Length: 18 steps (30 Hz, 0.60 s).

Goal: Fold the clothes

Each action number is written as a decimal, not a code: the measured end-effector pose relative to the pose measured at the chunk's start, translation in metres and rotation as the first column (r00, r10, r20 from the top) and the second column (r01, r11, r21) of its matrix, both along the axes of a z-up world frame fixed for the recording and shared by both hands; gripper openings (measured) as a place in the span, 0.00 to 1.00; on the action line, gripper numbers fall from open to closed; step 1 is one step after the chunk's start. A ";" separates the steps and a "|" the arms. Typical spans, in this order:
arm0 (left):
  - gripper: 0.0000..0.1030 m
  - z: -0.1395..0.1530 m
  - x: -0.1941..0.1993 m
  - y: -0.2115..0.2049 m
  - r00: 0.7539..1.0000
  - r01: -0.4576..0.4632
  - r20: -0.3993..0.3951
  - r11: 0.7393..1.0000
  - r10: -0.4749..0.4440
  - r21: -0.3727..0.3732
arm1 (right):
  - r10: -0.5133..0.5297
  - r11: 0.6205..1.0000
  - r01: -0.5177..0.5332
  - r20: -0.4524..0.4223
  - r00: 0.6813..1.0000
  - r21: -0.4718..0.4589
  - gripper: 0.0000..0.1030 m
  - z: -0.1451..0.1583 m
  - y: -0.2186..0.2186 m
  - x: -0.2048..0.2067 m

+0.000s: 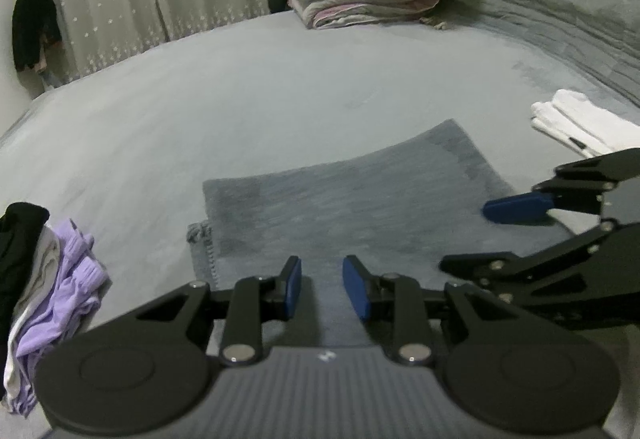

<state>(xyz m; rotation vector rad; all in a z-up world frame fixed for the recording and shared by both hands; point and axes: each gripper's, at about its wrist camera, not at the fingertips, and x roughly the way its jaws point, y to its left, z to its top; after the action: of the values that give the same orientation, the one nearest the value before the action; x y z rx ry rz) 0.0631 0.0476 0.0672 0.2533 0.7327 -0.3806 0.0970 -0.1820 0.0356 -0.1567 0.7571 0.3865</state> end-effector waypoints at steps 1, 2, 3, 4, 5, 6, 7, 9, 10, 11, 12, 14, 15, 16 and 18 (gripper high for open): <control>0.28 0.000 -0.001 -0.001 1.000 0.003 0.001 1.000 -0.003 0.000 | -0.001 1.000 0.001 0.000 1.000 -0.002 0.57 0.000 0.001 0.000; 0.29 -0.002 -0.001 -0.002 1.000 0.003 -0.002 1.000 -0.003 0.002 | -0.001 1.000 0.001 0.001 1.000 -0.004 0.57 0.000 0.001 0.000; 0.29 -0.005 0.000 -0.003 1.000 0.000 -0.013 1.000 0.000 0.003 | -0.001 1.000 0.001 0.002 1.000 -0.007 0.57 0.000 0.001 -0.001; 0.29 -0.007 0.001 -0.002 1.000 -0.005 -0.029 1.000 0.005 0.000 | 0.000 1.000 0.000 0.003 1.000 -0.009 0.57 0.000 0.002 -0.001; 0.29 -0.010 0.003 -0.002 0.999 -0.012 -0.042 1.000 0.012 -0.006 | 0.001 1.000 -0.001 0.003 1.000 -0.010 0.57 0.000 0.002 -0.001; 0.30 -0.011 0.004 -0.001 0.999 -0.016 -0.047 1.000 0.015 -0.010 | 0.002 1.000 -0.002 0.003 1.000 -0.010 0.57 -0.001 0.002 -0.001; 0.30 -0.011 0.004 -0.001 0.999 -0.017 -0.050 1.000 0.017 -0.011 | 0.002 1.000 -0.002 0.003 1.000 -0.011 0.57 0.000 0.002 -0.001; 0.30 -0.011 0.005 0.000 0.998 -0.021 -0.057 1.000 0.020 -0.016 | 0.005 1.000 -0.005 0.003 1.000 -0.013 0.57 0.000 0.002 -0.001; 0.30 -0.011 0.006 0.001 0.998 -0.021 -0.059 1.000 0.020 -0.018 | 0.007 1.000 -0.007 0.004 1.000 -0.015 0.57 0.001 0.001 -0.001; 0.30 -0.011 0.006 0.002 0.998 -0.020 -0.059 1.000 0.019 -0.018 | 0.011 1.000 -0.011 0.007 1.000 -0.015 0.57 0.002 0.001 -0.002; 0.30 -0.011 0.006 0.002 0.998 -0.019 -0.059 1.000 0.018 -0.019 | 0.016 1.000 -0.016 0.010 1.000 -0.015 0.57 0.004 0.001 -0.003; 0.31 -0.012 0.006 0.003 0.998 -0.018 -0.060 1.000 0.017 -0.022 | 0.026 1.000 -0.026 0.013 1.000 0.000 0.57 0.010 -0.002 -0.005; 0.31 -0.012 0.006 0.003 0.998 -0.017 -0.060 1.000 0.016 -0.023 | 0.033 0.999 -0.033 0.012 0.999 0.009 0.57 0.011 -0.003 -0.007; 0.31 -0.013 0.005 0.002 0.998 -0.016 -0.060 1.000 0.015 -0.023 | 0.041 0.999 -0.041 0.011 0.999 0.017 0.57 0.013 -0.005 -0.010; 0.31 -0.013 0.005 0.002 0.998 -0.015 -0.059 1.000 0.013 -0.020 | 0.049 0.999 -0.049 -0.003 0.999 0.016 0.56 0.010 -0.005 -0.011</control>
<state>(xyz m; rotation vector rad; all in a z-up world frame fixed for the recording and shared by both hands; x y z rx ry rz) 0.0681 0.0500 0.0538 0.2180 0.7872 -0.3833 0.0863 -0.1874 0.0457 -0.1598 0.7542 0.4393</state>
